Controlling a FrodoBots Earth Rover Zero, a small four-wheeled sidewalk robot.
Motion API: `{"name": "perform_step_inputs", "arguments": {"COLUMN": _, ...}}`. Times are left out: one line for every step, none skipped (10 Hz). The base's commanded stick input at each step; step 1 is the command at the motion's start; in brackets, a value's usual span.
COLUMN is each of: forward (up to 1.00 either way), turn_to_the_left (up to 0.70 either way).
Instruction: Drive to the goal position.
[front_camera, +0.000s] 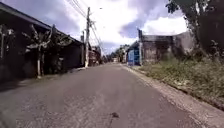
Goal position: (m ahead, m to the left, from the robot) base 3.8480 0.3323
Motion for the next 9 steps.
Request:
{"name": "perform_step_inputs", "arguments": {"forward": 0.70, "turn_to_the_left": 0.00}}
{"name": "perform_step_inputs", "arguments": {"forward": 0.70, "turn_to_the_left": 0.00}}
{"name": "perform_step_inputs", "arguments": {"forward": 0.70, "turn_to_the_left": 0.00}}
{"name": "perform_step_inputs", "arguments": {"forward": 0.70, "turn_to_the_left": 0.00}}
{"name": "perform_step_inputs", "arguments": {"forward": 0.70, "turn_to_the_left": 0.00}}
{"name": "perform_step_inputs", "arguments": {"forward": 0.70, "turn_to_the_left": 0.00}}
{"name": "perform_step_inputs", "arguments": {"forward": 0.70, "turn_to_the_left": 0.00}}
{"name": "perform_step_inputs", "arguments": {"forward": 0.70, "turn_to_the_left": 0.00}}
{"name": "perform_step_inputs", "arguments": {"forward": 0.70, "turn_to_the_left": 0.00}}
